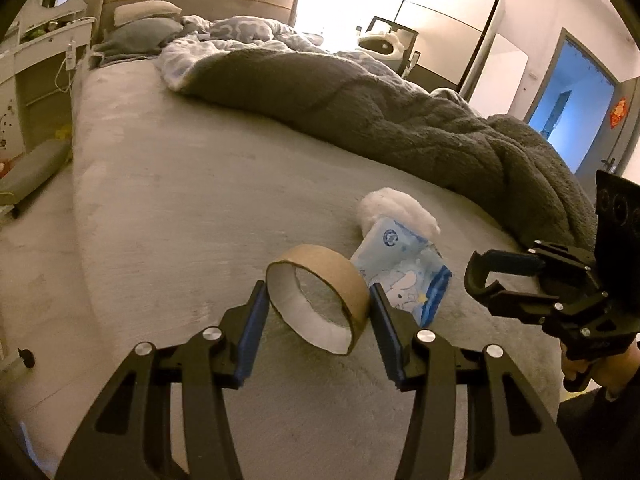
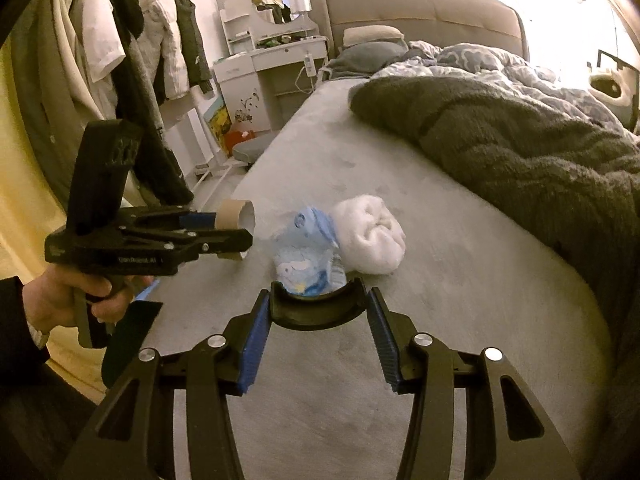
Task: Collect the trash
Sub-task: 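Grasp the tan tape roll with the left gripper, then carry the tape roll into the black bin with the left gripper while the right carries the black piece there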
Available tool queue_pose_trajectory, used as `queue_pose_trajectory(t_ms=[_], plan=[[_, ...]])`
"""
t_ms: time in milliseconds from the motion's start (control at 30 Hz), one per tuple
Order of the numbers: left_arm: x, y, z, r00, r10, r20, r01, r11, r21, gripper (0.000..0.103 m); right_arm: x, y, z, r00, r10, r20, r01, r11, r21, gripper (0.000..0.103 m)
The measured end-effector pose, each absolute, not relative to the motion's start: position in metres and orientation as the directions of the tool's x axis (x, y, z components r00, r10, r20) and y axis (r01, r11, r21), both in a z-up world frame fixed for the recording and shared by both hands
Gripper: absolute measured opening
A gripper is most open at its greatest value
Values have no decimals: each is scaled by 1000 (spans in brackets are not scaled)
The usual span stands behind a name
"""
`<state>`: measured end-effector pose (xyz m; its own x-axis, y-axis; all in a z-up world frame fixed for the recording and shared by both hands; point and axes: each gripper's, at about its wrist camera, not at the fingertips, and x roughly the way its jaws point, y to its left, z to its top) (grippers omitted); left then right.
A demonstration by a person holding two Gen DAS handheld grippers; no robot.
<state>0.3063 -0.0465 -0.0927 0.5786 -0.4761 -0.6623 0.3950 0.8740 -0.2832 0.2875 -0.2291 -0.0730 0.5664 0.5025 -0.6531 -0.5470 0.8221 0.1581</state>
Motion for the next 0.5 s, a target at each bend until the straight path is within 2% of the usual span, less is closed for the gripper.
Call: queue_pose_trajectory(t_ms=[133, 500], plan=[[299, -46, -88, 598, -428, -678, 371, 897, -239, 53, 285, -219, -69, 562, 515, -647, -565, 811, 153, 49], [265, -29, -79, 646, -344, -682, 261, 938, -226, 53, 274, -195, -53, 553, 561, -616, -604, 779, 168, 49]])
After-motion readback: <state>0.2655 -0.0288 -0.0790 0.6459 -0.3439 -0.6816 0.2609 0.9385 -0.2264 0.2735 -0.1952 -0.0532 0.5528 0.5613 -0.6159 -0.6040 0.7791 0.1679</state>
